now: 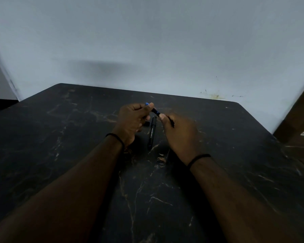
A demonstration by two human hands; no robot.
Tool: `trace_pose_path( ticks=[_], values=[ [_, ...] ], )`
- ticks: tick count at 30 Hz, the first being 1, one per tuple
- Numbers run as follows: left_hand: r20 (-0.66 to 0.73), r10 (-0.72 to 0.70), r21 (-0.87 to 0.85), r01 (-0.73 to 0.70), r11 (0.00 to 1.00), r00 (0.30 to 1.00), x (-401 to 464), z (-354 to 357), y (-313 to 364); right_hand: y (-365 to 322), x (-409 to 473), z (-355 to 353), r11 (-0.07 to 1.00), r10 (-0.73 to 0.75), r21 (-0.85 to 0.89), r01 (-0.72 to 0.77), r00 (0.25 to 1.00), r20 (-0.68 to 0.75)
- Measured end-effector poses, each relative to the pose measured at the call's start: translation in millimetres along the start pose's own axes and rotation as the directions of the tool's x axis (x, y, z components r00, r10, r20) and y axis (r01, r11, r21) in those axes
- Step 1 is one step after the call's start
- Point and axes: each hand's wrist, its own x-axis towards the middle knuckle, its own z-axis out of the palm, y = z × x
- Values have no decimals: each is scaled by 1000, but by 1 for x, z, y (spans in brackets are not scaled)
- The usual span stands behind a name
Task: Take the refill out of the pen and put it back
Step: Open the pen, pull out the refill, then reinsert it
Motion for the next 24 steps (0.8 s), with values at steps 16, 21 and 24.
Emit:
trace_pose_path(
  ticks=[16,21,24],
  values=[
    [18,8,4,-8,1000,1000,-4,2,2,-2,1,-1,996,83,23,-83,996,14],
    [9,-3,28,2,1000,1000,-7,3,5,-1,0,-2,997,80,15,-81,996,33],
    [11,-5,48,5,999,1000,-8,2,6,-1,0,-2,996,47,-83,-42,997,59]
  ],
)
